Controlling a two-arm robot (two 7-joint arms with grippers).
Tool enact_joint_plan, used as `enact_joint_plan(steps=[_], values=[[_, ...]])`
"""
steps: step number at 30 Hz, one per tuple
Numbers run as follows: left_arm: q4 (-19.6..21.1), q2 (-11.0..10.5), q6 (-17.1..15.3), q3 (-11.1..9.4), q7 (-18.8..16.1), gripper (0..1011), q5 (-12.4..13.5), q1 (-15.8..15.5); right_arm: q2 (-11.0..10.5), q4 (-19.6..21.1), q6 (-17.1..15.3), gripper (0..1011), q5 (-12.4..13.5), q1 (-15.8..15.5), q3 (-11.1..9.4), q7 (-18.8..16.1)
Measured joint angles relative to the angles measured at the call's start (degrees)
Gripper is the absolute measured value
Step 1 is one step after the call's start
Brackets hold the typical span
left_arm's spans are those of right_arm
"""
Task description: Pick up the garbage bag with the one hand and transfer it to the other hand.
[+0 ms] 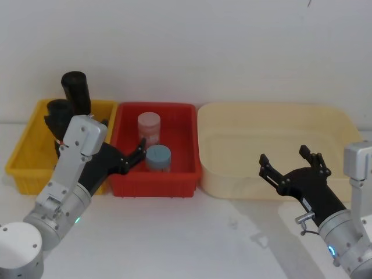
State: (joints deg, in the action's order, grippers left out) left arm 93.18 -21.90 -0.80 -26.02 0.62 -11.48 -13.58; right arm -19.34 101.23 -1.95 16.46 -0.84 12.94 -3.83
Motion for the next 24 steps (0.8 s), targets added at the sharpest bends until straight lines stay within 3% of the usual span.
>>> enact_joint_plan(steps=[24], values=[[0.0,0.0,0.0,0.0,0.0,1001,0.0,0.0,0.0,0.0,0.0,1001,0.0,0.0,0.0,0.0]])
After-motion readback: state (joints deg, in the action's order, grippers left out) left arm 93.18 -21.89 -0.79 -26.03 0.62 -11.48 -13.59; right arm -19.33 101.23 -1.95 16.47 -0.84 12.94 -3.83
